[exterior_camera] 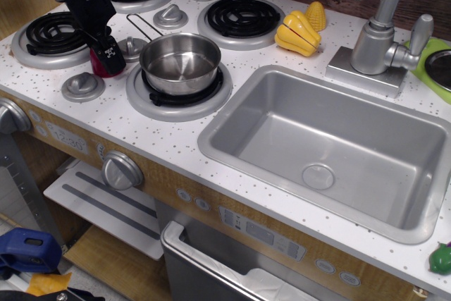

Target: Put sweet potato in pan which is on stove

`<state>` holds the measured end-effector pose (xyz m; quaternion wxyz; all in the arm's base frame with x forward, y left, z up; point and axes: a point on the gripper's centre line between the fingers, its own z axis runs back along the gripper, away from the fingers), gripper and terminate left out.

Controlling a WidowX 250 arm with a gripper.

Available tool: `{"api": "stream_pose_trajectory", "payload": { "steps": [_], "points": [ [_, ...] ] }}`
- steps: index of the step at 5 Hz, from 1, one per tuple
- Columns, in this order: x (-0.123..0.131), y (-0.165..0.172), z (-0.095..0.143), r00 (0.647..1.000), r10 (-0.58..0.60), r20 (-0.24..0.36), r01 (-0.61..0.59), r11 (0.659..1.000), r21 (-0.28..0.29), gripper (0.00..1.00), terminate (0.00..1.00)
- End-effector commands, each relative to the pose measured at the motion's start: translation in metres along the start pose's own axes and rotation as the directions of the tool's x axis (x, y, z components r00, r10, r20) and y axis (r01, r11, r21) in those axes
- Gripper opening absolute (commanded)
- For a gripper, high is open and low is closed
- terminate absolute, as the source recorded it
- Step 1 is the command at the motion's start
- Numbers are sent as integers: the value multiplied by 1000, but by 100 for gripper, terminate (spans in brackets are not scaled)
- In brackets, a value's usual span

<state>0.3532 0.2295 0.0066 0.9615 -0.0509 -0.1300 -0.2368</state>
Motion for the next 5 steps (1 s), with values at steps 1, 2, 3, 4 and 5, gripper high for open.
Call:
{"api": "stream_pose_trajectory", "payload": {
  "steps": [1, 2, 3, 4, 5],
  "points": [
    [-1, 6, 18, 1000, 16, 23, -17, 998, 63, 0, 0],
    [6, 0, 27, 1000, 13, 5, -14, 996, 91, 0, 0],
    [19, -14, 48, 1000, -7, -26, 12, 985, 171, 0, 0],
    [33, -24, 75, 997, -9, -83, 28, 971, 237, 0, 0],
    [44, -39, 93, 993, 1, -121, 36, 954, 296, 0, 0]
  ]
}}
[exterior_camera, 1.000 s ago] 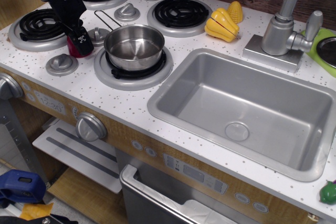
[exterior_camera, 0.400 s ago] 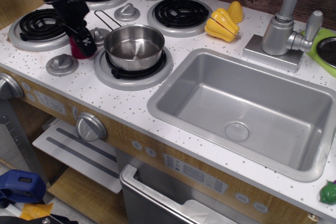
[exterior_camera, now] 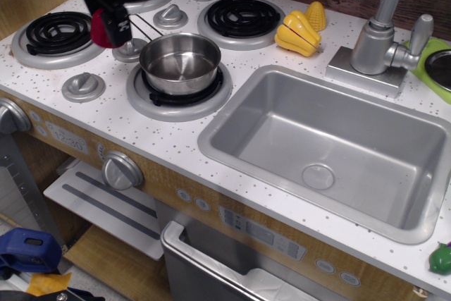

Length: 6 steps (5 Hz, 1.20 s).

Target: Put sweet potato in pan which is on stove

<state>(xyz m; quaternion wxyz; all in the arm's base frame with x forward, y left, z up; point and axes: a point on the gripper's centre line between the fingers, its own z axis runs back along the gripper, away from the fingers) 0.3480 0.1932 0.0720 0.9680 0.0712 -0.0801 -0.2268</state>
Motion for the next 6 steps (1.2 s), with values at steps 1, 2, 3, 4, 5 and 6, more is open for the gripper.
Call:
{"api": "stream_pose_trajectory", "payload": {
  "steps": [1, 2, 3, 4, 5, 6],
  "points": [
    [26, -5, 39, 997, -1, 71, -6, 996, 92, 0, 0],
    [44, -21, 34, 992, 59, 115, -65, 997, 49, 0, 0],
    [49, -33, 22, 986, 100, 133, -102, 995, 7, 0, 0],
    [49, -49, 8, 978, 123, 165, -126, 992, 8, 0, 0],
    [49, -55, 1, 973, 148, 178, -146, 989, -25, 0, 0],
    [48, -54, 0, 971, 144, 188, -135, 989, -63, 100, 0]
  ]
}}
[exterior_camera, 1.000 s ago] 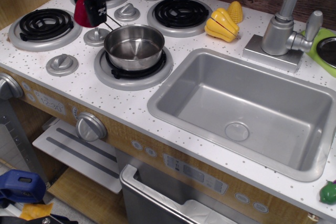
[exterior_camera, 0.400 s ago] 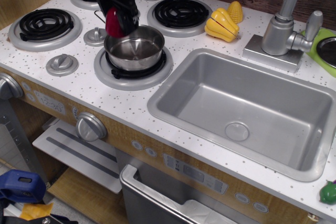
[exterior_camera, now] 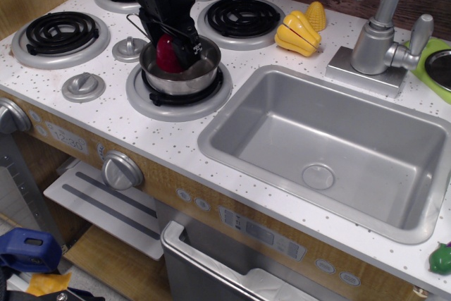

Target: Put sweet potato in pan which is on stove

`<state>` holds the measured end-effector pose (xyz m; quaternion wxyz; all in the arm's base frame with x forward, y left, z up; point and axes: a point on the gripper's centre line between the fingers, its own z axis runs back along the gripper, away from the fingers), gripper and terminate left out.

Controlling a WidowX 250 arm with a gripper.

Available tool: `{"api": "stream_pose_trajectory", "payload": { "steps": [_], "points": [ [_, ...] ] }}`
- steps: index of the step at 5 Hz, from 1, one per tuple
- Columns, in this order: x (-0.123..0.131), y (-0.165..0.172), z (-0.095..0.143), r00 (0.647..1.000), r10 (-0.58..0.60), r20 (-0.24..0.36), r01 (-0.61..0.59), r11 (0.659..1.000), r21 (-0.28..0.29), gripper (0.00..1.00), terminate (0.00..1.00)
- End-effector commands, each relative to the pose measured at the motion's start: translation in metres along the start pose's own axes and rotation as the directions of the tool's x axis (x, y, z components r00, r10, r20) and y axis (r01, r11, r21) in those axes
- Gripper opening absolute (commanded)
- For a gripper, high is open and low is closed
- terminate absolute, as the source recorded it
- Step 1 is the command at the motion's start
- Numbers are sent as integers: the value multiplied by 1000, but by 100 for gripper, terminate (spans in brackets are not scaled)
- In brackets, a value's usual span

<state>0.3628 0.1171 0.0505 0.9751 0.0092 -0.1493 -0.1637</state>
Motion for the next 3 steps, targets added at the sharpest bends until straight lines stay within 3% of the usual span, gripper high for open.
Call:
{"api": "stream_pose_trajectory", "payload": {
  "steps": [1, 2, 3],
  "points": [
    [8, 9, 16, 999, -9, 43, 8, 1000, 26, 100, 0],
    [8, 9, 16, 999, -9, 43, 8, 1000, 26, 100, 0],
    [8, 9, 16, 999, -9, 43, 8, 1000, 26, 100, 100]
  ]
}}
